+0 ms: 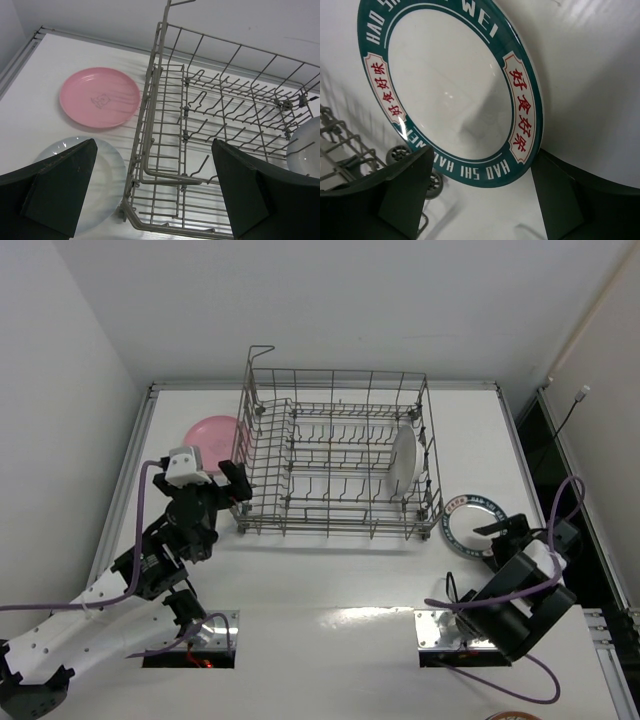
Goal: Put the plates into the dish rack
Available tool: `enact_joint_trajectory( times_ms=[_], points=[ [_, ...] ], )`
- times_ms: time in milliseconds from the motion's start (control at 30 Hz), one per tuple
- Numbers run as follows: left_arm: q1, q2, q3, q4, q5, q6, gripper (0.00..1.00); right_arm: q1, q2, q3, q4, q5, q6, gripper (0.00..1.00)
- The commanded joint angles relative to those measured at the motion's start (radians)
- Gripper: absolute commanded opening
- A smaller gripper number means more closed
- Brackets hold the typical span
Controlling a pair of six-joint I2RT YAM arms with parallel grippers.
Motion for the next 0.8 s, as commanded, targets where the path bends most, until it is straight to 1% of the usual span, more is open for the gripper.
enact_joint_trajectory(
  times_ms=[0,167,200,267,300,333,367,400,433,467,500,567,667,733,767],
  points=[
    [-0.012,0.007,-0.001,0.037,-0.006,0.002,1.0,-0.01,0.072,0.014,0.139,-0.125,0.021,0.75],
    [-0.021,0.025,-0.001,0.037,-0.006,0.002,1.0,-0.019,0.091,0.002,0.222,-0.175,0.04,0.75],
    [-0.021,0.025,-0.001,0.037,-0.006,0.002,1.0,-0.019,0.104,0.002,0.235,-0.184,0.04,0.74],
    [-0.03,0.025,-0.001,0.037,-0.006,0.002,1.0,-0.028,0.144,0.002,0.27,-0.221,0.049,0.64],
    [-0.03,0.025,-0.001,0.037,-0.015,0.002,1.0,-0.037,0.162,0.002,0.297,-0.241,0.049,0.58],
    [-0.03,0.025,-0.001,0.037,-0.015,0.002,1.0,-0.051,0.199,0.002,0.313,-0.282,0.038,0.4],
    [-0.03,0.025,-0.001,0.037,-0.015,0.002,1.0,-0.051,0.227,0.002,0.342,-0.318,0.038,0.24],
    [-0.03,0.025,-0.001,0.037,-0.015,0.002,1.0,-0.063,0.227,0.002,0.353,-0.332,0.038,0.24],
    [-0.03,0.025,-0.001,0.037,-0.015,0.002,1.0,-0.073,0.247,0.002,0.362,-0.341,0.029,0.09],
    [-0.03,0.025,-0.001,0.037,-0.024,0.002,1.0,-0.073,0.256,0.002,0.362,-0.35,0.029,0.02],
    [-0.03,0.025,-0.001,0.037,-0.024,0.002,1.0,-0.082,0.256,0.002,0.373,-0.362,0.029,0.0],
    [-0.03,0.025,-0.001,0.037,-0.024,0.002,1.0,-0.093,0.279,0.002,0.386,-0.381,0.02,0.0],
    [-0.03,0.025,-0.001,0.037,-0.024,0.002,1.0,-0.134,0.269,-0.009,0.411,-0.448,0.02,0.0],
    [-0.03,0.025,-0.001,0.037,-0.024,0.002,1.0,-0.149,0.207,0.003,0.393,-0.464,0.032,0.0],
    [-0.03,0.025,-0.001,0.037,-0.024,0.002,1.0,-0.159,0.142,0.021,0.358,-0.464,0.032,0.0]
  ],
)
